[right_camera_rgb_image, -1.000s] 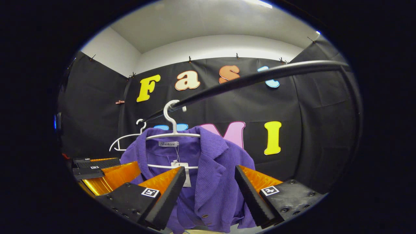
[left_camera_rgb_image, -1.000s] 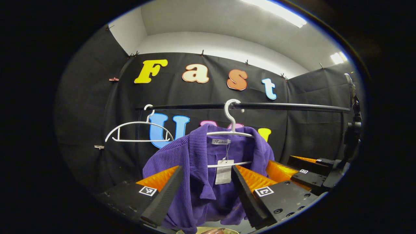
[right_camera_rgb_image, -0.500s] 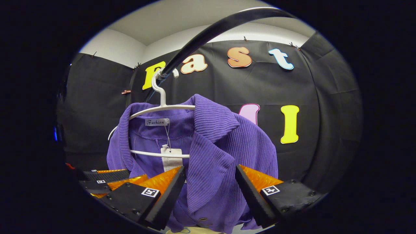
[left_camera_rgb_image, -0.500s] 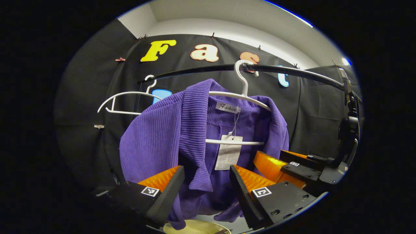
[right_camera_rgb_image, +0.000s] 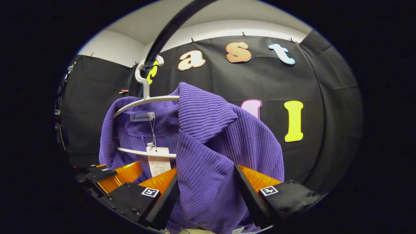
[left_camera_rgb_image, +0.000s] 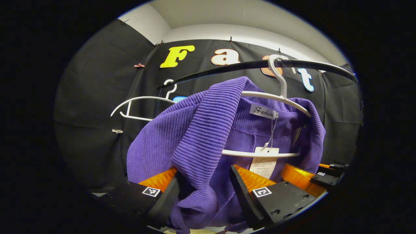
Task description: Grasp the clothes on the hanger with both hands and then place them into the laundry hamper below.
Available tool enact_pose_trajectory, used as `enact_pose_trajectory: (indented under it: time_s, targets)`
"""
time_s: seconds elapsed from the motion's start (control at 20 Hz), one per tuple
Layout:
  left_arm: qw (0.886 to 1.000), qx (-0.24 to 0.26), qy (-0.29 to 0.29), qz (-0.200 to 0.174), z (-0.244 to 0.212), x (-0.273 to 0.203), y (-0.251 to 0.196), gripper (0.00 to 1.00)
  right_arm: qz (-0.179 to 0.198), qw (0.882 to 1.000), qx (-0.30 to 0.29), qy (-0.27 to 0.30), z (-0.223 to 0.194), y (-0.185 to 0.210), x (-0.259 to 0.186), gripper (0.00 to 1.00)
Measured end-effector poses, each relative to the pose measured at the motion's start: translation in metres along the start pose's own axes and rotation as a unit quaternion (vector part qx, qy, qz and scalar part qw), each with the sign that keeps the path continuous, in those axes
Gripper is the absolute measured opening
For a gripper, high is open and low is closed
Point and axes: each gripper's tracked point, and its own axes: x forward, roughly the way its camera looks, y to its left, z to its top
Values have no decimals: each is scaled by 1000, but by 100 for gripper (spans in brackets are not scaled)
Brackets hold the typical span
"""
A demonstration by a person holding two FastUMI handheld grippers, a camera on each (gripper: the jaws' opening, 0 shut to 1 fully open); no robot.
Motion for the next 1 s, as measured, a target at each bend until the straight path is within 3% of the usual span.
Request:
enact_pose_trajectory:
  time_s: [0.15, 0.25, 0.35, 0.4, 0.45, 0.8, 1.0]
  targets:
    - [1000, 18, -14, 16, 3, 20, 7, 82, 14, 1000, -6, -2, -1, 0, 23, 94]
    - [1000, 18, -14, 22, 4, 23, 15, 51, -10, 999, -32, -4, -4, -22, 27, 54]
    - [1000, 13, -11, 10, 4, 23, 17, 19, 1, 999, -32, -10, -3, -29, 34, 14]
    - [1000, 11, -10, 8, 5, 22, 20, 12, 9, 1000, -28, -10, -3, -30, 36, 12]
    - [1000, 10, -6, 9, 5, 19, 21, 10, 14, 1000, -23, -12, -2, -37, 36, 12]
    - [999, 39, 23, 4, 16, -36, 34, 10, 39, 998, 21, -42, 26, -57, -3, 12]
    - [999, 38, 3, 27, 49, -60, 56, 9, 53, 997, 31, -56, 37, -63, -21, 7]
